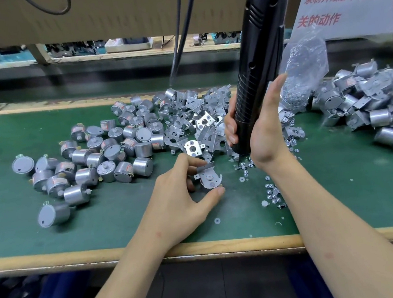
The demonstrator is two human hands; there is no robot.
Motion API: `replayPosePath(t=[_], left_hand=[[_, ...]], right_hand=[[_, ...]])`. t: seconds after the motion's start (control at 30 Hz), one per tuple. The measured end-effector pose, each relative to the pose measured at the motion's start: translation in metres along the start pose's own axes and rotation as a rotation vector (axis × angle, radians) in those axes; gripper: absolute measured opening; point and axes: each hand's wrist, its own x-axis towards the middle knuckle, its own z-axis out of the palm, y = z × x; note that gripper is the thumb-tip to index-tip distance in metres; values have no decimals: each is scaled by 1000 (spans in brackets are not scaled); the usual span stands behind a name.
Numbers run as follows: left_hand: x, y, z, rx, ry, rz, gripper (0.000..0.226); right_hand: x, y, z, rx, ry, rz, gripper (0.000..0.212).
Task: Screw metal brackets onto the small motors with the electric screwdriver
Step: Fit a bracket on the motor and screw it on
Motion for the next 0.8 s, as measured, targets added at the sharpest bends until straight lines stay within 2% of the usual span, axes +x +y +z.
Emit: replayPosePath(t=[0.37, 0.57, 0.63, 0.8], left_hand=[[0, -2, 0, 31, -7, -10, 50], [0, -1, -1, 85, -16, 17, 43], [0, -2, 0, 112, -23, 17, 45], [1, -4, 1, 129, -27, -24, 49]], right_hand=[[-2, 0, -3, -43, 30, 16, 83], [-3, -4, 2, -20, 34, 4, 81], [-2, -6, 6, 2, 34, 13, 87], [-3, -16, 23, 50, -41, -9, 77]])
